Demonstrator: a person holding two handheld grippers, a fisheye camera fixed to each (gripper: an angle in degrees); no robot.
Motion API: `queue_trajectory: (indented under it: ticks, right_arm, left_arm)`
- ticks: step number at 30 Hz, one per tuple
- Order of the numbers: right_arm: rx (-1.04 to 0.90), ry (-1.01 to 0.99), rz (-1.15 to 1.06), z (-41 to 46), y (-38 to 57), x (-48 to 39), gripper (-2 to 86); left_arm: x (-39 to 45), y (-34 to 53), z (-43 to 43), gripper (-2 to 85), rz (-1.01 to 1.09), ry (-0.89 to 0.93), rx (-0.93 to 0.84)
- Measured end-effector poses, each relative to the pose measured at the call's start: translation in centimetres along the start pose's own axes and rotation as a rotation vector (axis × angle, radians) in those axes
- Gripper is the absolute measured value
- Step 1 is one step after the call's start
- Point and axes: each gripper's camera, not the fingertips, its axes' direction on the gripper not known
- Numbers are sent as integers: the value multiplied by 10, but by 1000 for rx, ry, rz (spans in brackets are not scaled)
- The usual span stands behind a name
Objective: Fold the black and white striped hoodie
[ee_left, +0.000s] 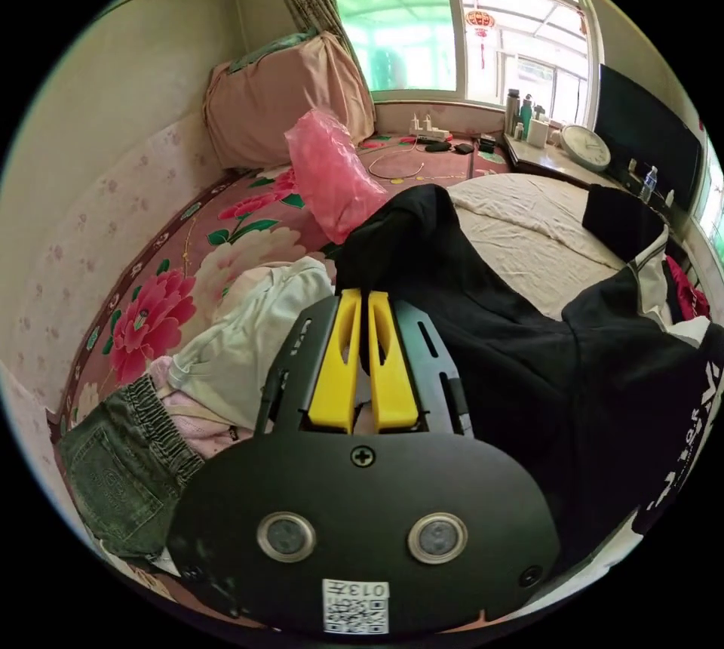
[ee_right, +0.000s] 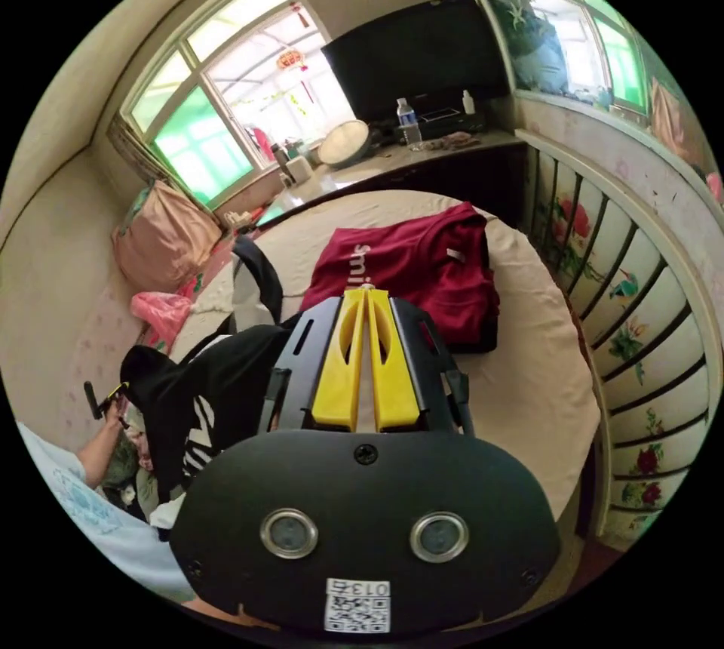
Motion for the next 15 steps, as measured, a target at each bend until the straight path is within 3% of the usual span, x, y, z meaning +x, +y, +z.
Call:
queue_trajectory:
  ticks: [3,4,8,13,15]
  right_arm:
    - [-136,109,36,34,4,11,58]
    - [-99,130,75,24,10,16,100]
    - [11,140,56,-38,37,15,137]
    - [-188,225,-63,-68,128,-26,150]
    - [-253,228,-28,-68,168,-33,157]
  left_arm:
    - [-1,-8,12,23,51,-20,-68]
    - [-7,-9,9,27,50,-13,-67]
    - [-54,-24,-28,79,13,32,19]
    - [6,-51,-67,96,261,179,122]
    - [41,-48,-68,103,355,221,70]
